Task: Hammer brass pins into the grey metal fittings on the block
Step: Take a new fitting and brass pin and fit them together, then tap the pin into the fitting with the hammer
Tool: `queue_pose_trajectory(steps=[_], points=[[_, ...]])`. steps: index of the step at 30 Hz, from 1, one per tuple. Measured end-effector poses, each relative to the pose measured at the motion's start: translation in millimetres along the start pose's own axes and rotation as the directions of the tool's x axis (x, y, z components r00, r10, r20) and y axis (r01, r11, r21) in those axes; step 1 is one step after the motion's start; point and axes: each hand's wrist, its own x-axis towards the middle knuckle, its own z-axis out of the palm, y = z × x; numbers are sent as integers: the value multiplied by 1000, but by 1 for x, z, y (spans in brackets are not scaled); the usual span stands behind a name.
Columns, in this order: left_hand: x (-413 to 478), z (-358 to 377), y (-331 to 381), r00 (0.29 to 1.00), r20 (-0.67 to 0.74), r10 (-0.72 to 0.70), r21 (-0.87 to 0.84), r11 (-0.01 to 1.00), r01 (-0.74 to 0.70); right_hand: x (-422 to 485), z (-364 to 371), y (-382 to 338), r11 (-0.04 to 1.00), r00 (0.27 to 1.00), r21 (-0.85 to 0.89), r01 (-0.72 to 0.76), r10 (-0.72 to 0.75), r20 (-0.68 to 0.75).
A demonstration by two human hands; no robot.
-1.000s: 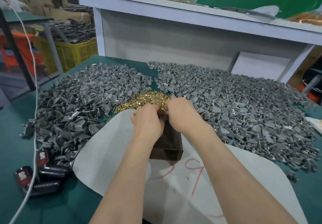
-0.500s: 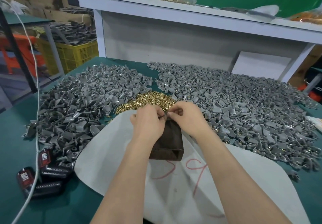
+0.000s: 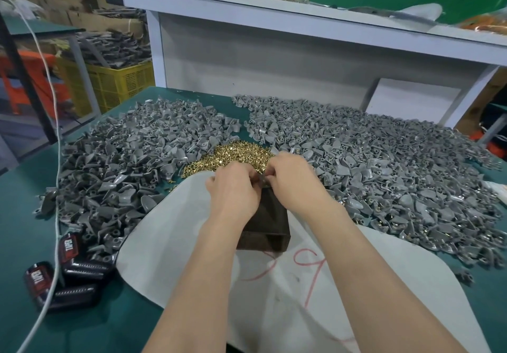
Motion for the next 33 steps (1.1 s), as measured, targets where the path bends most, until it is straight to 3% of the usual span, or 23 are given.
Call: queue_pose_trajectory(steps=[5,14,17,20,22,24,26,29,33], points=[[-4,-6,6,1000,14,8,48,999,-9,3,-9,-20,983,999,-186,-7,16,47],[-3,-7,6,999,41,-6,56,998,4,3,-13,-21,970,994,-232,74,-53,97],[-3,-5,4,999,46,-13,4,1000,12,0,-6,-4,1000,996,11,13,-13,89],[-3,-5,2,999,31,-16,-55,998,17,-11,-8,18,901,985,405,-154,173,-13],[-2,-4,1,999,28,-19,-72,997,21,-16,-8,35,892,948,337,-301,318,4],[-2,-4,1,999,33,-23,-78,997,25,-21,-1,42,904,891,63,-422,402,212],[-2,-5,1,999,38,-22,-77,997,25,-21,9,42,903,851,-39,-428,417,320],[-3,-5,1,999,36,-20,-78,997,22,-20,13,42,902,879,36,-431,411,242],[-3,-4,0,1000,15,-14,-85,996,15,-21,-9,49,838,901,332,-434,416,127]])
